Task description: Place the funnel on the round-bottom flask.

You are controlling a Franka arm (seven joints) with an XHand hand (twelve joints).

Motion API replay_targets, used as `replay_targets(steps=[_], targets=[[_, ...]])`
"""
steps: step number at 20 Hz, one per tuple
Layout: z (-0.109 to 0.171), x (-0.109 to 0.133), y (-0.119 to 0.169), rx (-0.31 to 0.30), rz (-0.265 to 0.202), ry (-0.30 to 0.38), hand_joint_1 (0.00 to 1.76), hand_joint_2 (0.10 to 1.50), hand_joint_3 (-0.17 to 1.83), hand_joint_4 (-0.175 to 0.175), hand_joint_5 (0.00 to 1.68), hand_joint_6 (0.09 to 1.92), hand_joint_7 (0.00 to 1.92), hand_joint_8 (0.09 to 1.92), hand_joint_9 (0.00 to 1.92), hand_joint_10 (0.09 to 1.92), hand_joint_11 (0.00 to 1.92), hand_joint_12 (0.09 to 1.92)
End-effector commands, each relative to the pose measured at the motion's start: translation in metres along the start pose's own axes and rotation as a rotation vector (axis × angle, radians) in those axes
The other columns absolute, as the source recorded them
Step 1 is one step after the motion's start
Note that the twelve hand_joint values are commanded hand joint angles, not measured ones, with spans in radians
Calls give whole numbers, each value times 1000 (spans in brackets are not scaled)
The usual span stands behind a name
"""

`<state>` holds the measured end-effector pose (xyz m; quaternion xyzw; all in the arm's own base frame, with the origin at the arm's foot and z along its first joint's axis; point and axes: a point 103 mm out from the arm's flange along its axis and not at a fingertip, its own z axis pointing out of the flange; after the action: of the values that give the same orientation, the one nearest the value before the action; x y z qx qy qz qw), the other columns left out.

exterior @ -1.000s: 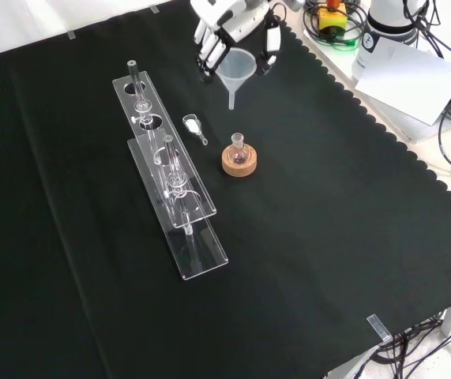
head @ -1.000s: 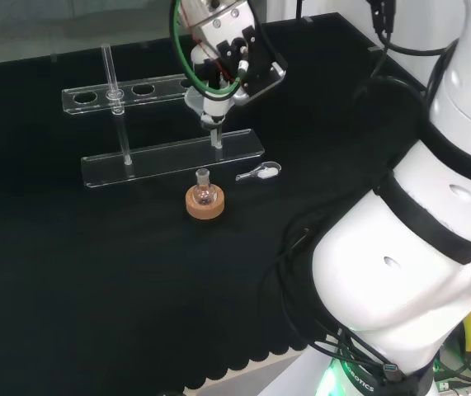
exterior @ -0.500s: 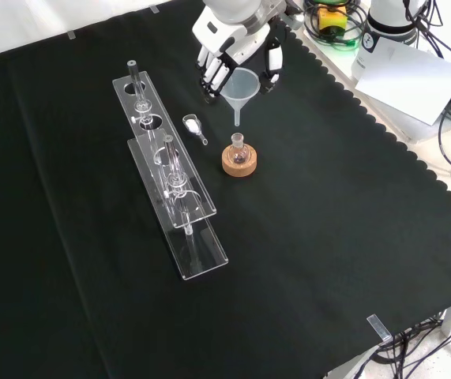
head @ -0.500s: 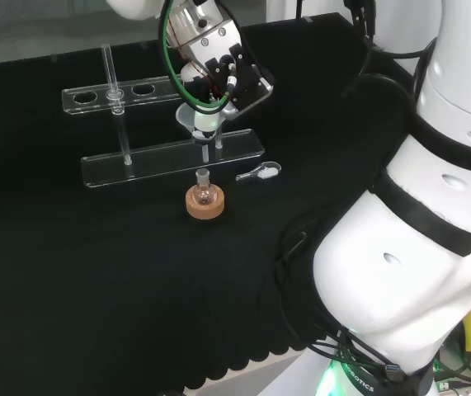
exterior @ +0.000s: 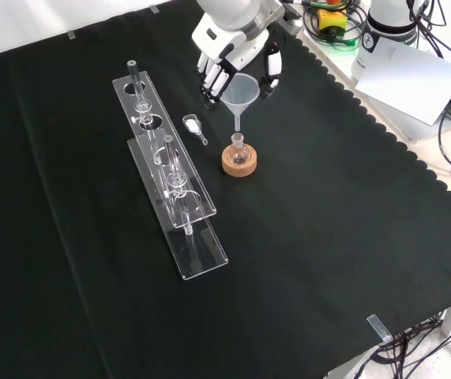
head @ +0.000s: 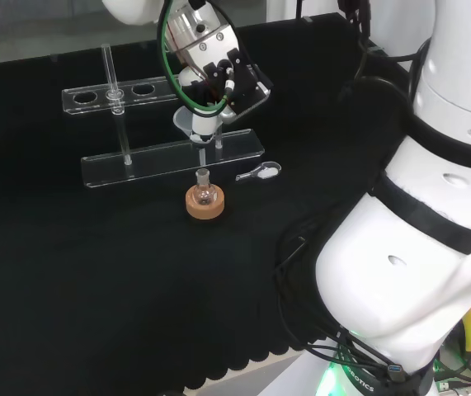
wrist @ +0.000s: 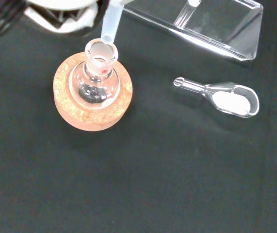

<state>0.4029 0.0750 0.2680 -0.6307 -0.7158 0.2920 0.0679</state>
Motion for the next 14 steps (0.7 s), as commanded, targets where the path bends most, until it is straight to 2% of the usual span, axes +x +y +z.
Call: replay_targets(steps=[1, 14], targets=[[13, 1, 16, 18, -8, 14, 1007, 702, 790, -7, 568, 645, 629, 639, 969, 419, 688, 1233], [24, -4, 21, 31, -18, 30, 1009, 701, 793, -7, 569, 654, 629, 643, 969, 422, 689, 1233]])
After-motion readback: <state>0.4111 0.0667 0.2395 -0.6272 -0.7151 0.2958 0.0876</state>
